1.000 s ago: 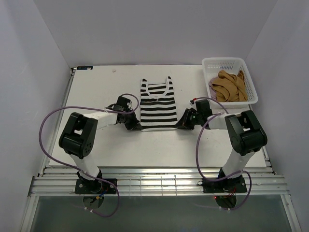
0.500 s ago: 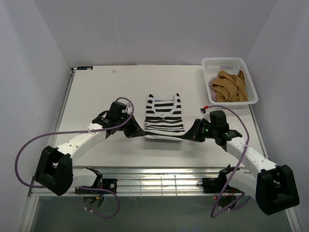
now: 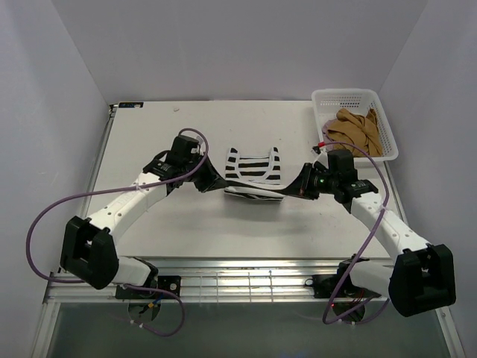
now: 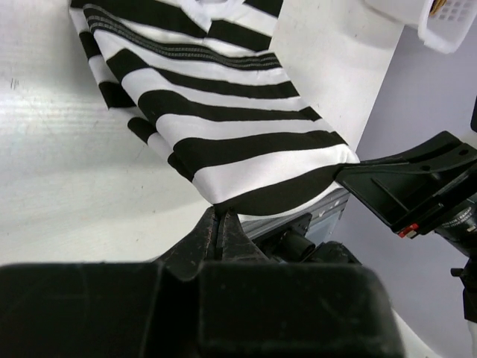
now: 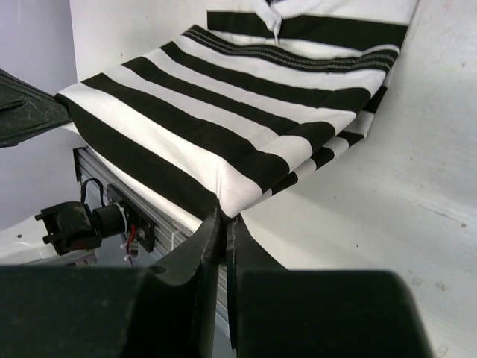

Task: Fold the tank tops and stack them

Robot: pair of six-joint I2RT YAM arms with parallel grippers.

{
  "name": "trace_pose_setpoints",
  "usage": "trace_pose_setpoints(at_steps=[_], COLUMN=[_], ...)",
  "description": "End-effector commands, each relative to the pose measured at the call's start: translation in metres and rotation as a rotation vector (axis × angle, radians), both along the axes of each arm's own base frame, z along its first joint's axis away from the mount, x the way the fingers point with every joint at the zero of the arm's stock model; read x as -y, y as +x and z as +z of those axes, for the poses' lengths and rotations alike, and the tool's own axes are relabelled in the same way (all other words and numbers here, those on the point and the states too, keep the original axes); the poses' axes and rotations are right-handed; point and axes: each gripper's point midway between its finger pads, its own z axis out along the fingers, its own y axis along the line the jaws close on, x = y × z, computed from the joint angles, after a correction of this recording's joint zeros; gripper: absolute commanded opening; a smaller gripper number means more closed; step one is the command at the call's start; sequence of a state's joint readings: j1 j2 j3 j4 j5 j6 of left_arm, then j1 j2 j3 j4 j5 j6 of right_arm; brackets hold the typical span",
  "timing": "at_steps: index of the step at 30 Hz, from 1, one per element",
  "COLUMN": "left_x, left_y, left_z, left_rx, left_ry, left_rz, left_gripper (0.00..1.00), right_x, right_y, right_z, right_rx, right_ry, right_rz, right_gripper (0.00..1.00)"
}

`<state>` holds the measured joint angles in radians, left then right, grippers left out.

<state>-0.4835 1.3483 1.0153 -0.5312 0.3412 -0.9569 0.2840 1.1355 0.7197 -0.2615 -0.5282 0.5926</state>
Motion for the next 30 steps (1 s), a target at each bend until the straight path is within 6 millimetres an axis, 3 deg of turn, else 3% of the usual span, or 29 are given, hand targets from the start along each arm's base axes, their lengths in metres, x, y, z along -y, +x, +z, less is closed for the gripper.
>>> trace_pose_setpoints(at_steps=[1,6,20,30], left_x=[0.000,0.002,-0.002,-0.004], left_y=[0.027,0.059,0.126,0.174], left_z=[0.008,0.018,0.010,-0.023], left_rx=[0.043,0.069,0.093,0.061], left_ry=[0.031,0.021,0.025,0.050], left_rz=[0.027,0.034,0.064,0.073], left_gripper=[0.00,0.00,0.00,0.00], right_x=[0.001,0.006,0.002,0.001], right_y=[0.019,0.037,0.099,0.146], right_z=[0.027,0.029,0.022,0.011], right_rx=[0.071,0.063,0.042,0.029], right_ry=[0.019,0.027,0.035,0.046], right_rz=[0.018,0.012,0.033,0.019], right_gripper=[0.08,0.08,0.08,0.08])
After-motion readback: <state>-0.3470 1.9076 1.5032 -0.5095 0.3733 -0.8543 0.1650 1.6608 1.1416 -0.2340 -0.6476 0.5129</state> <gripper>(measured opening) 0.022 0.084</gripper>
